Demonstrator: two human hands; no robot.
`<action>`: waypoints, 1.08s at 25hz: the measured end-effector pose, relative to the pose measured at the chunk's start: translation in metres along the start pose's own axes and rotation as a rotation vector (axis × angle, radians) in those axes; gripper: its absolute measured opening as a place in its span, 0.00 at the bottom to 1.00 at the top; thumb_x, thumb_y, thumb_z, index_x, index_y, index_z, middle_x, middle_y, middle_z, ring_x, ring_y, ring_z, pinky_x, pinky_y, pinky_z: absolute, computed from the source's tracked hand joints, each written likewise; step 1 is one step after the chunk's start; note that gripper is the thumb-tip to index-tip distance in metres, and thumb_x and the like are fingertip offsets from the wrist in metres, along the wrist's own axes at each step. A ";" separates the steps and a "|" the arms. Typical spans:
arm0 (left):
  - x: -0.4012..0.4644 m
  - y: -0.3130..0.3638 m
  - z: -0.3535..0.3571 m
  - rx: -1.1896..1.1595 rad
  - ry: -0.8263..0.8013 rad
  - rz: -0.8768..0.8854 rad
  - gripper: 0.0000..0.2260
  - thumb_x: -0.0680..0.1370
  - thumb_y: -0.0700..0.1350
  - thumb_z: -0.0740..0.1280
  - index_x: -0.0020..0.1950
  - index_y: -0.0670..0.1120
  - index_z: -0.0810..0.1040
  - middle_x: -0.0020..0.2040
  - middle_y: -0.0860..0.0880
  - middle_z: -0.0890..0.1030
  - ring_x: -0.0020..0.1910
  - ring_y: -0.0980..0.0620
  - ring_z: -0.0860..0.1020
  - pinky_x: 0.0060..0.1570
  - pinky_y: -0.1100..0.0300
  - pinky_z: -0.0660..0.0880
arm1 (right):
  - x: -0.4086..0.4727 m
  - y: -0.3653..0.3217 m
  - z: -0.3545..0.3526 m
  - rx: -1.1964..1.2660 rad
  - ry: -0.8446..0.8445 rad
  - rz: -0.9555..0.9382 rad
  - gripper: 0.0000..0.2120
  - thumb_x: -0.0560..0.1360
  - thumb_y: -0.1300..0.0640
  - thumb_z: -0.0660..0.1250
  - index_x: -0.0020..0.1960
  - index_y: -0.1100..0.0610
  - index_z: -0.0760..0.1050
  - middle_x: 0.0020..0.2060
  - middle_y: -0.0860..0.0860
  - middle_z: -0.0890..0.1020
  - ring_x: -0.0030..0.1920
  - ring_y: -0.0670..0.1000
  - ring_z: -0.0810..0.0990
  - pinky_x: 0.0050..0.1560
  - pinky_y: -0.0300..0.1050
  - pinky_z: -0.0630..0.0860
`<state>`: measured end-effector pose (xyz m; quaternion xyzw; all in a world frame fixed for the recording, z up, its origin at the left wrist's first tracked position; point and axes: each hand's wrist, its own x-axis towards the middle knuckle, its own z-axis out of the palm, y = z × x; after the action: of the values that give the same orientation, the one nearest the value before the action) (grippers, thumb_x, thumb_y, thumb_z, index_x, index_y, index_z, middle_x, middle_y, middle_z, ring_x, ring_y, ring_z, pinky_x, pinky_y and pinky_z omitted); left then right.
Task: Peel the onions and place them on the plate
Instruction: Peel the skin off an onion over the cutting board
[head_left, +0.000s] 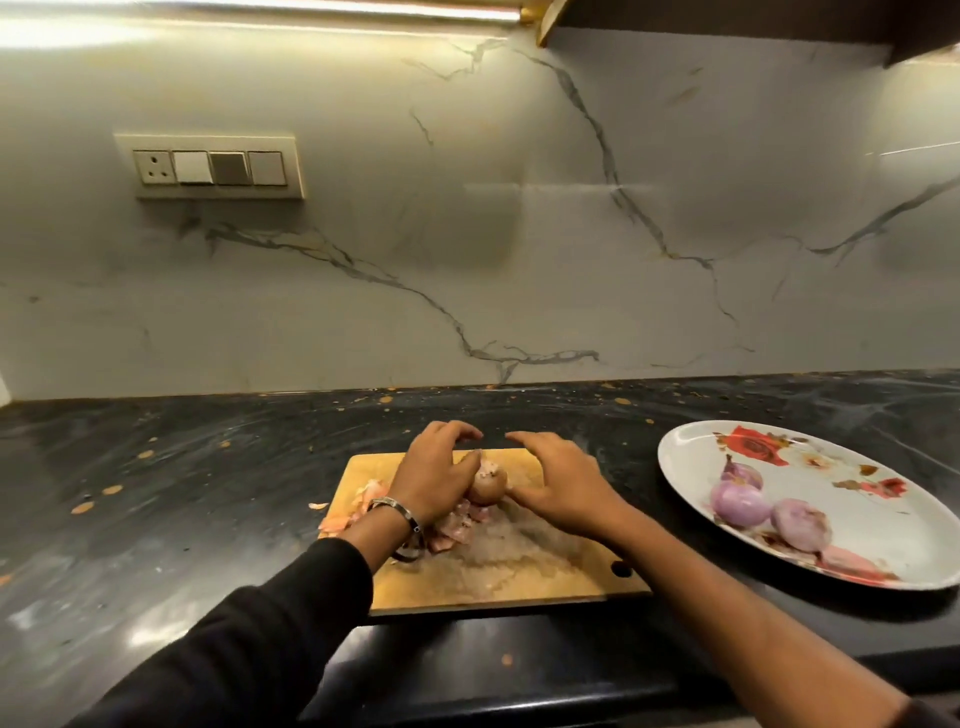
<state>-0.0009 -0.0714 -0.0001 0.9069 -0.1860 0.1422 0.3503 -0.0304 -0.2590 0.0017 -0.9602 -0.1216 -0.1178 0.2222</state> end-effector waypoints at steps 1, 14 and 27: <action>-0.001 -0.007 -0.003 -0.002 -0.048 -0.010 0.14 0.80 0.45 0.65 0.67 0.48 0.75 0.64 0.49 0.76 0.64 0.52 0.73 0.65 0.58 0.69 | 0.006 -0.006 0.009 0.039 -0.031 -0.015 0.31 0.76 0.45 0.70 0.76 0.47 0.65 0.72 0.47 0.72 0.71 0.51 0.70 0.70 0.54 0.68; -0.006 -0.034 -0.009 -0.340 -0.151 -0.038 0.12 0.78 0.46 0.70 0.60 0.54 0.77 0.54 0.54 0.81 0.52 0.60 0.79 0.52 0.61 0.80 | 0.015 -0.008 0.026 0.862 -0.040 0.040 0.11 0.76 0.59 0.72 0.58 0.52 0.84 0.49 0.49 0.87 0.52 0.48 0.86 0.47 0.40 0.82; -0.013 -0.024 0.001 -0.215 -0.064 0.122 0.22 0.73 0.57 0.72 0.63 0.55 0.67 0.55 0.57 0.78 0.52 0.59 0.78 0.48 0.55 0.80 | 0.025 -0.015 0.032 0.650 0.285 -0.076 0.10 0.76 0.65 0.69 0.42 0.51 0.82 0.42 0.47 0.86 0.47 0.45 0.84 0.46 0.43 0.81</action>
<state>-0.0016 -0.0524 -0.0200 0.8553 -0.2660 0.1137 0.4299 -0.0057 -0.2270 -0.0133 -0.8079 -0.1563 -0.2140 0.5263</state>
